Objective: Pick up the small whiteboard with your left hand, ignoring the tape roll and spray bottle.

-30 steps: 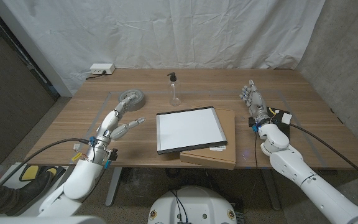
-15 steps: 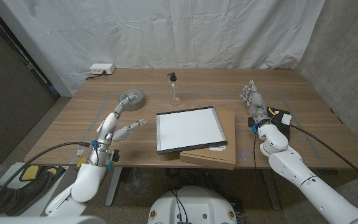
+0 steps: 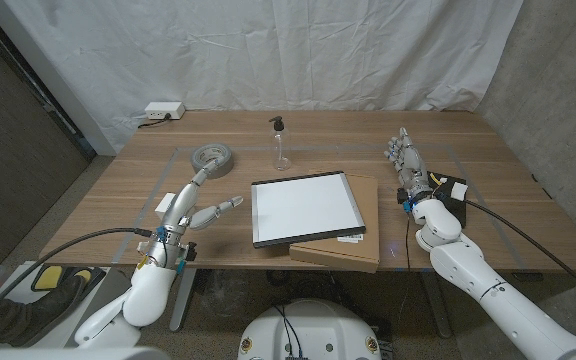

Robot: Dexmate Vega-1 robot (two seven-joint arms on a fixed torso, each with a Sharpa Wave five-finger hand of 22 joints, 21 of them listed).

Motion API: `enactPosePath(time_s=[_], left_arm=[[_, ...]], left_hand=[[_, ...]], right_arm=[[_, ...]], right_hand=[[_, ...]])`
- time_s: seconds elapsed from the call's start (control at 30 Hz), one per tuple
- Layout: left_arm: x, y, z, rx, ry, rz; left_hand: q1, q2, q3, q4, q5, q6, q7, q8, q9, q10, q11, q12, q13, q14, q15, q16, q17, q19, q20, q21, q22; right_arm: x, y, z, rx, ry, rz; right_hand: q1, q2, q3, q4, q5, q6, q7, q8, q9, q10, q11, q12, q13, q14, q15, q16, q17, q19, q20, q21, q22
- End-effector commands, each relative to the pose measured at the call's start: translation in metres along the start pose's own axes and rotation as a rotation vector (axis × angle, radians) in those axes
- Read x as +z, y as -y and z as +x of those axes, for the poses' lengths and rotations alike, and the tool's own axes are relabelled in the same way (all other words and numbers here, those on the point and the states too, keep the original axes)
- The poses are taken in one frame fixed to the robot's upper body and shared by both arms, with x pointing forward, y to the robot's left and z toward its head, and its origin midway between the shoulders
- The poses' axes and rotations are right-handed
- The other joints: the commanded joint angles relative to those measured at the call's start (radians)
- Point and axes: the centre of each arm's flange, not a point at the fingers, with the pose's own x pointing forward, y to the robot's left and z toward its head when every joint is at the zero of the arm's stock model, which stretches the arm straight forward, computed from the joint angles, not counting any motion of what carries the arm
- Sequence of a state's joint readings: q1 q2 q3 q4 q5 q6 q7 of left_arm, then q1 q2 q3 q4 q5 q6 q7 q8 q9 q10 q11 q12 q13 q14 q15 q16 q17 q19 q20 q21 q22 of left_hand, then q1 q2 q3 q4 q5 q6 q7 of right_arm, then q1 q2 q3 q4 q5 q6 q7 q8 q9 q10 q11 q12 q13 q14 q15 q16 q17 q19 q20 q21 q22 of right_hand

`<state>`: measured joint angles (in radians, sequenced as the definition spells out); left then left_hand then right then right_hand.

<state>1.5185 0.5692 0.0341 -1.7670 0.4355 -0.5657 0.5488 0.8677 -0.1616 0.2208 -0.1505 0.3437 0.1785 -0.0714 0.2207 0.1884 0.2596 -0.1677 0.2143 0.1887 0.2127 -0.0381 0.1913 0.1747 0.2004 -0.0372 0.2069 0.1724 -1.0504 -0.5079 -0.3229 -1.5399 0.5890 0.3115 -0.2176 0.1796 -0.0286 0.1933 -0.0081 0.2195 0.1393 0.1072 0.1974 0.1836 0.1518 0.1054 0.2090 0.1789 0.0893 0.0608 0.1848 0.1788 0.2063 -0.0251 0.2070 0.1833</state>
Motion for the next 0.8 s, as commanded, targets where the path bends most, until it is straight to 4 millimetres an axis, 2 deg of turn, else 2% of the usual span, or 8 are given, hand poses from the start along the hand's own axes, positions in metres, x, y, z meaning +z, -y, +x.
enactPosePath(time_s=[0.03,0.47,0.63,0.8], left_arm=[[0.015,-0.002,-0.006,0.0,-0.025,0.189],[0.024,-0.004,-0.011,-0.006,-0.056,0.297],[0.025,-0.005,-0.012,0.014,-0.065,0.389],[0.024,-0.005,-0.012,0.023,-0.066,0.409]], left_hand=[[0.009,0.0,-0.007,0.004,-0.001,-0.008,-0.006,-0.006,0.005,-0.011,-0.002,-0.005,0.002,-0.01,-0.113,-0.008,0.003,0.001,-0.11,-0.004,0.001],[0.017,0.004,-0.026,0.009,0.001,-0.055,-0.001,-0.025,0.006,-0.053,0.0,-0.021,0.003,-0.046,-0.109,-0.015,0.004,-0.021,-0.098,-0.015,0.001],[0.019,0.005,-0.031,0.01,0.001,-0.06,-0.004,-0.026,0.006,-0.059,-0.003,-0.021,0.003,-0.056,-0.107,-0.016,0.005,-0.025,-0.093,-0.016,0.002],[0.021,0.006,-0.035,0.011,0.002,-0.055,-0.009,-0.023,0.007,-0.054,-0.005,-0.018,0.003,-0.051,-0.112,-0.012,0.005,-0.025,-0.095,-0.015,0.002]], right_arm=[[-0.003,-0.001,0.001,0.001,-0.006,0.005],[-0.003,-0.004,0.004,0.008,-0.01,0.01],[-0.001,-0.005,0.005,0.001,-0.011,0.009],[-0.005,-0.005,0.005,0.0,-0.007,0.033]], right_hand=[[0.005,0.009,0.001,-0.003,-0.001,0.01,-0.003,-0.001,0.004,0.012,-0.002,0.001,0.004,0.007,0.003,0.002,0.005,0.0,0.004,-0.003,0.003],[0.004,0.01,0.0,-0.003,-0.002,0.009,-0.004,-0.002,0.004,0.012,-0.002,0.001,0.004,0.007,0.004,0.002,0.006,-0.002,0.006,-0.003,0.003],[0.004,0.01,0.0,-0.004,-0.002,0.009,-0.003,-0.002,0.004,0.012,0.0,0.001,0.004,0.008,0.004,0.003,0.006,-0.002,0.006,-0.004,0.003],[0.004,0.01,-0.001,-0.004,-0.002,0.01,-0.004,-0.002,0.004,0.012,0.001,0.001,0.004,0.007,0.004,0.002,0.006,-0.002,0.006,-0.004,0.003]])
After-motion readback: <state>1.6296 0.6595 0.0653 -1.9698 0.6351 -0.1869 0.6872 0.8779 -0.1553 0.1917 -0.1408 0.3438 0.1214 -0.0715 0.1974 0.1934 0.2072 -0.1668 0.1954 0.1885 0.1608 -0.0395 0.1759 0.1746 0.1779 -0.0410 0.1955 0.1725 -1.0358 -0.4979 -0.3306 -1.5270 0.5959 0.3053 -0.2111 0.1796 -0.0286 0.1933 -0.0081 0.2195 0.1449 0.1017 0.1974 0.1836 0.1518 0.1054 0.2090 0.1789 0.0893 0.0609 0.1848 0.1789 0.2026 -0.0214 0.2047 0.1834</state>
